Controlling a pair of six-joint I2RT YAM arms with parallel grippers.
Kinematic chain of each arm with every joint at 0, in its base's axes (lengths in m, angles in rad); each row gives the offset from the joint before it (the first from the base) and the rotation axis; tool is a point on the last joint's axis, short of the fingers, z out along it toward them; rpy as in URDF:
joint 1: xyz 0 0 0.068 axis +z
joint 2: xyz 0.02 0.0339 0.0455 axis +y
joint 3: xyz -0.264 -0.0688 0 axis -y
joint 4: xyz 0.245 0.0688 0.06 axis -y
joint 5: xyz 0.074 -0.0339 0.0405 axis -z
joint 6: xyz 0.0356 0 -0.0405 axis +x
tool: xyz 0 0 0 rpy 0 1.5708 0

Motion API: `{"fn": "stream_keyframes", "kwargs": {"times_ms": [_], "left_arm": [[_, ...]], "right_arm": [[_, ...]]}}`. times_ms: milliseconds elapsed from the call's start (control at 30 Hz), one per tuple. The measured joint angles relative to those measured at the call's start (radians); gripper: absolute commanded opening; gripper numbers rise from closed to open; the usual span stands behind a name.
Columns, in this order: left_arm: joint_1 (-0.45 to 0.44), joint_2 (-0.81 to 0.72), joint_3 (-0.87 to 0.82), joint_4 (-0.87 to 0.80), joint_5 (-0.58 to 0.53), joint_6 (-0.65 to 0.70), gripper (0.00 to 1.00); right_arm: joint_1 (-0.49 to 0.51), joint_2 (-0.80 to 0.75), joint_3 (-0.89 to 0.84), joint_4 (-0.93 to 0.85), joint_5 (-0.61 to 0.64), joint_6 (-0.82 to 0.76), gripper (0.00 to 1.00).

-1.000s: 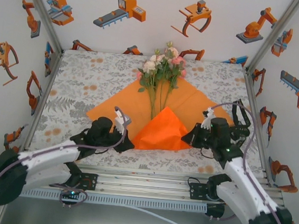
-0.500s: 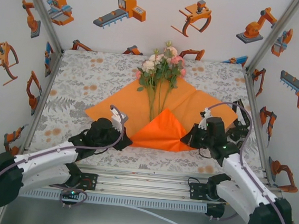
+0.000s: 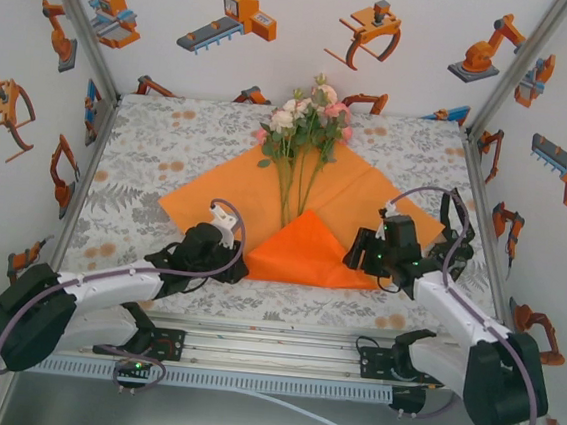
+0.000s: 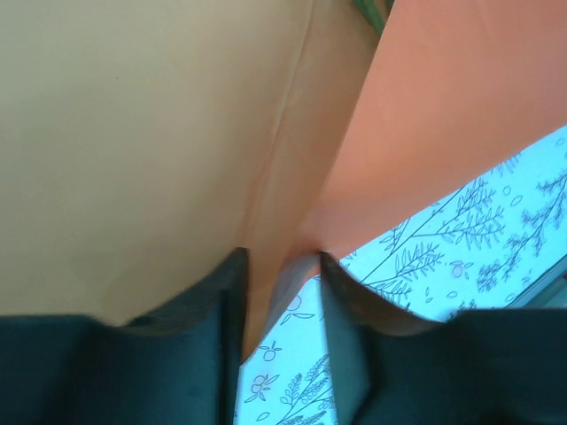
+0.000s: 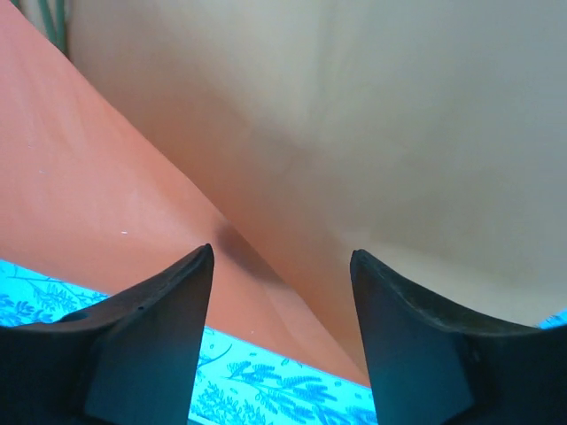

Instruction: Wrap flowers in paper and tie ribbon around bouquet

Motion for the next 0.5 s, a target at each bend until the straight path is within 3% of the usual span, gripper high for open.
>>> {"fn": "stream_keyframes", "kwargs": {"times_ms": [133, 267, 400, 500], "left_arm": [[0.000, -0.042, 0.001, -0.042, -0.048, -0.001, 0.47], [0.000, -0.083, 0.022, -0.117, -0.079, -0.004, 0.49], [-0.020, -0.112, 0.072, -0.198, -0.085, -0.008, 0.49], [-0.052, -0.149, 0.124, -0.284, -0.100, -0.029, 0.49]], "right_arm": [[0.018, -0.187, 0.052, -0.103, 0.039, -0.004, 0.59], [0.183, -0.293, 0.115, -0.160, 0.074, 0.009, 0.53], [0.423, -0.233, 0.123, -0.112, 0.066, 0.051, 0.49], [0.513, -0.097, 0.107, -0.005, 0.049, 0.100, 0.46]]}}
